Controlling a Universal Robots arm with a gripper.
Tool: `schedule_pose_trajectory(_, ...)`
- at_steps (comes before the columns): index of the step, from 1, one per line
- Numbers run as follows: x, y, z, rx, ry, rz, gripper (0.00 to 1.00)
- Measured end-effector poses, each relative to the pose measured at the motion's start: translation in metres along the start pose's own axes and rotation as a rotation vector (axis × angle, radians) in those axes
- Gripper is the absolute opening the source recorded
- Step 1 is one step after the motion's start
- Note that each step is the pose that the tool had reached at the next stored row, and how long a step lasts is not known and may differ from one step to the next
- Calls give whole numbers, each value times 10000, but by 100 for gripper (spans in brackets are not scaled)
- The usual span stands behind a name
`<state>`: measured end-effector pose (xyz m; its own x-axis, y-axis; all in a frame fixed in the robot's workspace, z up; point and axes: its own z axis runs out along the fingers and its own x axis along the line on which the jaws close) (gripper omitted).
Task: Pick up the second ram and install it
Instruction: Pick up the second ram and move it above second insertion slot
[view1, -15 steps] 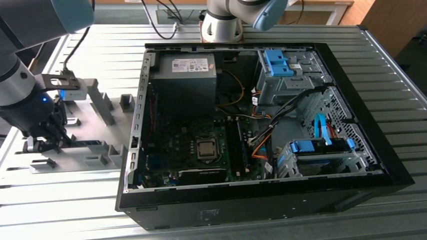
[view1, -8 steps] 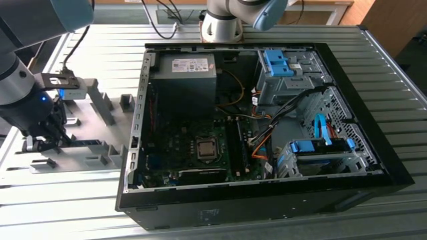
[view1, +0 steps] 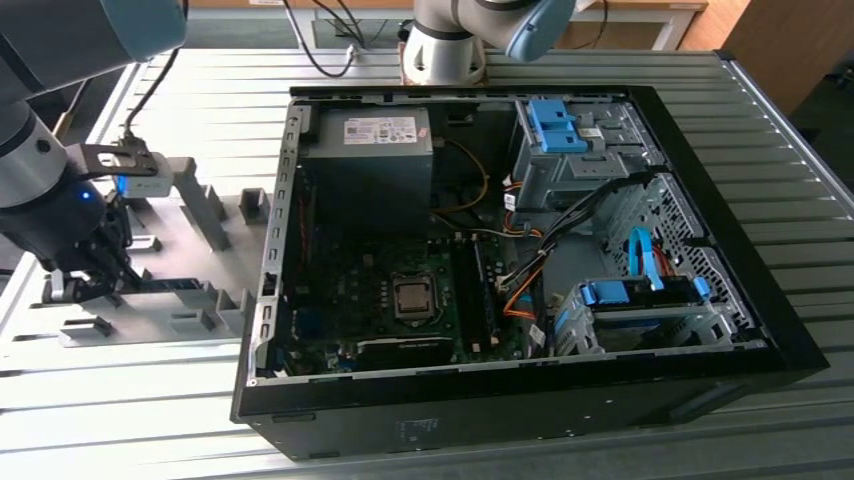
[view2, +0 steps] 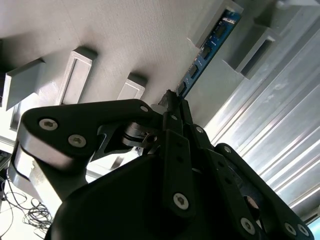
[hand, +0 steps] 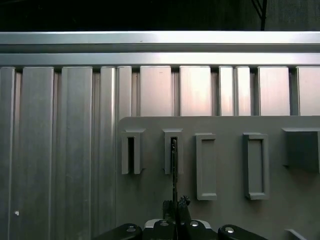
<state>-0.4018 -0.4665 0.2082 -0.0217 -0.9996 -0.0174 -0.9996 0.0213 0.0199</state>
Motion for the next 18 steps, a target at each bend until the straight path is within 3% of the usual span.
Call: schedule_pose_trajectory(18, -1, 1, -69, 1, -1, 0, 14)
